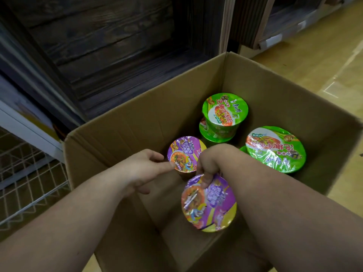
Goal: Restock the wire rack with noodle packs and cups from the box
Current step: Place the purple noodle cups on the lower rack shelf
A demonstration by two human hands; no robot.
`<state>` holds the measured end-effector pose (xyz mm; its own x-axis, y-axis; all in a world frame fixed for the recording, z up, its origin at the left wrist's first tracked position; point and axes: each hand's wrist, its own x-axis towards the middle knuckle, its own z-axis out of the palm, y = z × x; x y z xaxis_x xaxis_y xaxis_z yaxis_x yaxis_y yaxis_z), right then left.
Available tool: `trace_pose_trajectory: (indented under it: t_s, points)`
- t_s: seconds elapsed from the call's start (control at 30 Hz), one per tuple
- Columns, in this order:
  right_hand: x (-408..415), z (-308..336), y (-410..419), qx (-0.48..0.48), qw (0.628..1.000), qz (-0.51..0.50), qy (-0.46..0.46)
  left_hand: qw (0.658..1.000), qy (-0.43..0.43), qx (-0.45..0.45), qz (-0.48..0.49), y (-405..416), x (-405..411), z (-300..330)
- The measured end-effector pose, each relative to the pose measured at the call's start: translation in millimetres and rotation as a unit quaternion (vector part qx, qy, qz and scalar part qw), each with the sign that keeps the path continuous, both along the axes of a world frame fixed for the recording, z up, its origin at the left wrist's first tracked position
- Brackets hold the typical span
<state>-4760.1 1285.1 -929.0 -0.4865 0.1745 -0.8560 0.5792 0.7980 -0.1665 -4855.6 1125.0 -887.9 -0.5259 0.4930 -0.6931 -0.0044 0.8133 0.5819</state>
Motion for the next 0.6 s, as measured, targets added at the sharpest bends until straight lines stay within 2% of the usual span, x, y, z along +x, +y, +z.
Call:
trace_pose_trajectory:
  t_s: [0.03, 0.1, 0.2, 0.27, 0.33, 0.4, 0.43, 0.5, 0.53, 0.57, 0.6]
  points:
    - [-2, 3, 1, -0.030, 0.999, 0.002, 0.011, 1.000, -0.014, -0.006, -0.011, -2, 0, 0]
    - [-8, 7, 3, -0.119, 0.989, -0.073, 0.057, 0.998, -0.046, -0.019, -0.030, -2, 2, 2]
    - [-15, 13, 6, -0.236, 0.948, -0.176, 0.123, 0.994, -0.105, -0.011, -0.036, -5, 1, 4]
    - [-14, 14, 7, -0.279, 0.928, -0.199, 0.144, 0.993, -0.114, -0.001, -0.028, -5, -1, 6]
    - [-10, 8, 10, -0.307, 0.899, -0.263, 0.168, 0.993, -0.115, -0.008, -0.025, -7, -4, 5]
    - [-6, -5, 14, -0.269, 0.867, -0.364, 0.209, 0.993, -0.112, -0.013, -0.027, -10, -6, 4]
    - [-5, -13, 18, -0.192, 0.873, -0.385, 0.227, 0.994, -0.103, -0.018, -0.028, -11, -7, 3]
    - [-3, -28, 27, 0.041, 0.912, -0.336, 0.233, 0.996, -0.079, -0.022, -0.018, -12, -9, 2]
    - [-3, -36, 28, 0.094, 0.912, -0.328, 0.229, 0.997, -0.069, -0.017, -0.009, -11, -10, 3]
    - [-4, -43, 29, 0.092, 0.905, -0.354, 0.220, 0.998, -0.059, -0.010, 0.002, -11, -11, 2]
    - [-5, -48, 27, 0.051, 0.891, -0.398, 0.210, 0.999, -0.051, -0.004, 0.013, -10, -12, 3]
